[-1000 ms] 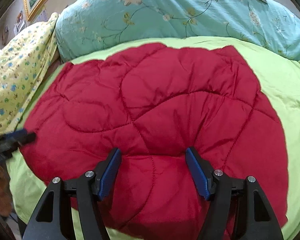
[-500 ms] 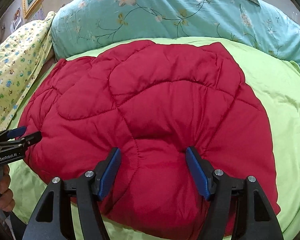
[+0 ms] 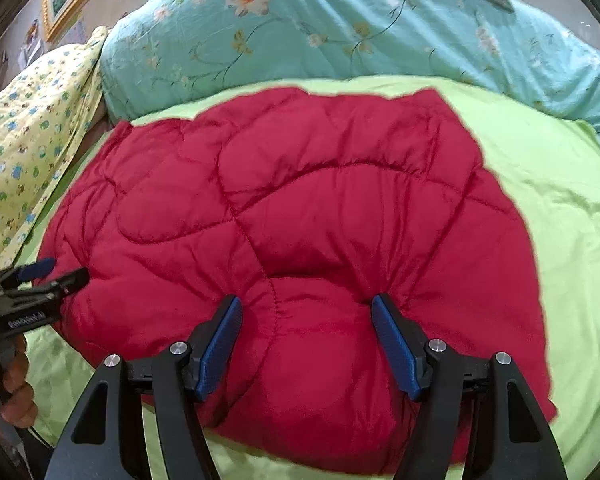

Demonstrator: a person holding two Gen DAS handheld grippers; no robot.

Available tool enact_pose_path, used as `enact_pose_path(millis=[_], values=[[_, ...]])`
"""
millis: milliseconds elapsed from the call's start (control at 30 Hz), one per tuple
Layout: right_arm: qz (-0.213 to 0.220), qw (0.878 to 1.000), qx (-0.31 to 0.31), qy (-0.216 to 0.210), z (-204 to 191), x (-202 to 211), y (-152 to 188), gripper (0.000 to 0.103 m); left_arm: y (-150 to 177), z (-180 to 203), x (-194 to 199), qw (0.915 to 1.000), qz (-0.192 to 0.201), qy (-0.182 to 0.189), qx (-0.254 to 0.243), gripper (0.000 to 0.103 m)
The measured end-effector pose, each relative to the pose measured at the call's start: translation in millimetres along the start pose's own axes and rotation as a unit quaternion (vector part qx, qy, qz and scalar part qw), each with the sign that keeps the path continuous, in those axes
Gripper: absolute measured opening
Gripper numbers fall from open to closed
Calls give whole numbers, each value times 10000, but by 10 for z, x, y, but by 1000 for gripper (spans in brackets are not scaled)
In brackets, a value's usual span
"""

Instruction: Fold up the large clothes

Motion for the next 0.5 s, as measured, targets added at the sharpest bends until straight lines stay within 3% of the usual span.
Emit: enact_pose_path(millis=[267,500], values=[[-113,9999,6,-113,25,-187,97,70,-4,5,-5,10000,-18,-33,-5,89],[-146,9992,-220,-315,66,83,102,70,25,18,183,9999,128,25,33,88]])
Point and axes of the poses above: each gripper's, at about its wrist camera, not at the fingertips, and x roughly against the way its jaws point, z to its right, y to its underside, the point moved 9 cm from there along -x, roughly the way its jaws point, and after that the axes turned 14 degrees about y, right-handed, at the moved point
